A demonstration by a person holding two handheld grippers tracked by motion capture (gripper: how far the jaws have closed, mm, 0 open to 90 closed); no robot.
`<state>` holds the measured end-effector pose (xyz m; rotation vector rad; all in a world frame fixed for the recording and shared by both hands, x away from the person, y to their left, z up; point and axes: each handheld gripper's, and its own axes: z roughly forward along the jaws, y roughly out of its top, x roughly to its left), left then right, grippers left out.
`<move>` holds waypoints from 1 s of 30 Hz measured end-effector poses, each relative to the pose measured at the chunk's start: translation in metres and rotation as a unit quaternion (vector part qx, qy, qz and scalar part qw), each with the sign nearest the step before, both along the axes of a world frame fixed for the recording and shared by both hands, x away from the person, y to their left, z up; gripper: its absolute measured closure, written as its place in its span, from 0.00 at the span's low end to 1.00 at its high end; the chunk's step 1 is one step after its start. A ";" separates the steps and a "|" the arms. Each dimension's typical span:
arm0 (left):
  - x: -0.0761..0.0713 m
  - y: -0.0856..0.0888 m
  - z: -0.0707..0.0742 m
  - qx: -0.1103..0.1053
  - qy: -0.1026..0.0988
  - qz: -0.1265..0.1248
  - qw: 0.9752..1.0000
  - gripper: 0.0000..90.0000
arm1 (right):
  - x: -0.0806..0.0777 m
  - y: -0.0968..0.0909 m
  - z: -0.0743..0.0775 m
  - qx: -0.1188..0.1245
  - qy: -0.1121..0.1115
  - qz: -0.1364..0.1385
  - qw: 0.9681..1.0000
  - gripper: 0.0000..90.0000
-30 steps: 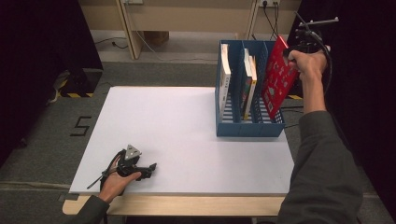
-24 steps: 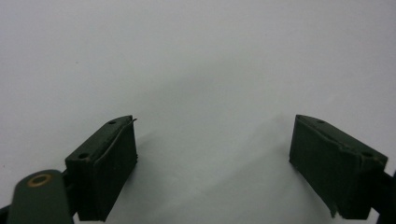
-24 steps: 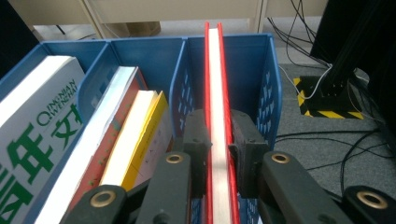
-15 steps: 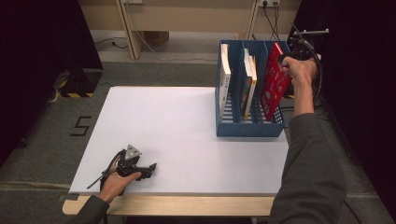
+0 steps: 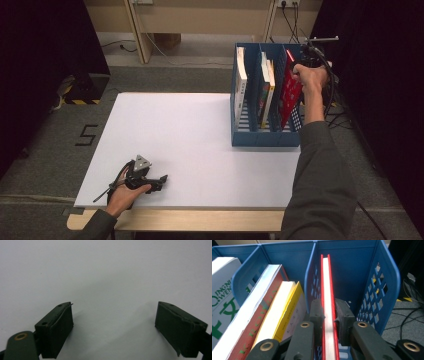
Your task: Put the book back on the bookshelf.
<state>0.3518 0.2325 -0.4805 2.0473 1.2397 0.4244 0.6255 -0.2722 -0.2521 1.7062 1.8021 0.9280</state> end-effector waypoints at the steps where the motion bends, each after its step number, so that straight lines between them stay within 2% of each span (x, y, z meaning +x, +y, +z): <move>1: 0.000 0.000 0.000 0.000 0.000 0.000 1.000 0.16 | 0.001 0.001 -0.001 -0.002 -0.001 0.002 1.000 0.87; 8: 0.000 0.000 0.000 0.000 0.000 0.000 1.000 0.15 | 0.004 0.006 -0.011 -0.008 0.009 0.008 1.000 0.87; 14: 0.000 0.000 0.000 0.000 0.000 0.000 1.000 0.15 | 0.001 0.006 -0.008 -0.010 0.012 0.023 1.000 0.84; 16: 0.000 0.000 0.000 0.001 0.000 0.000 1.000 0.15 | -0.002 0.004 -0.005 -0.007 0.016 0.032 0.999 0.80; 20: 0.000 0.000 0.000 0.001 -0.001 0.000 1.000 0.15 | -0.009 -0.001 0.000 -0.002 0.025 0.045 0.999 0.75; 23: 0.000 0.000 0.000 0.000 -0.001 0.000 1.000 0.15 | -0.018 -0.002 0.003 0.002 0.023 0.058 0.998 0.72; 27: 0.000 0.000 0.000 0.000 -0.002 0.000 1.000 0.15 | -0.029 -0.003 0.004 -0.019 0.031 0.066 0.997 0.70; 30: 0.000 0.000 0.000 0.000 -0.002 0.000 1.000 0.15 | -0.037 -0.004 0.004 -0.014 0.029 0.075 0.997 0.69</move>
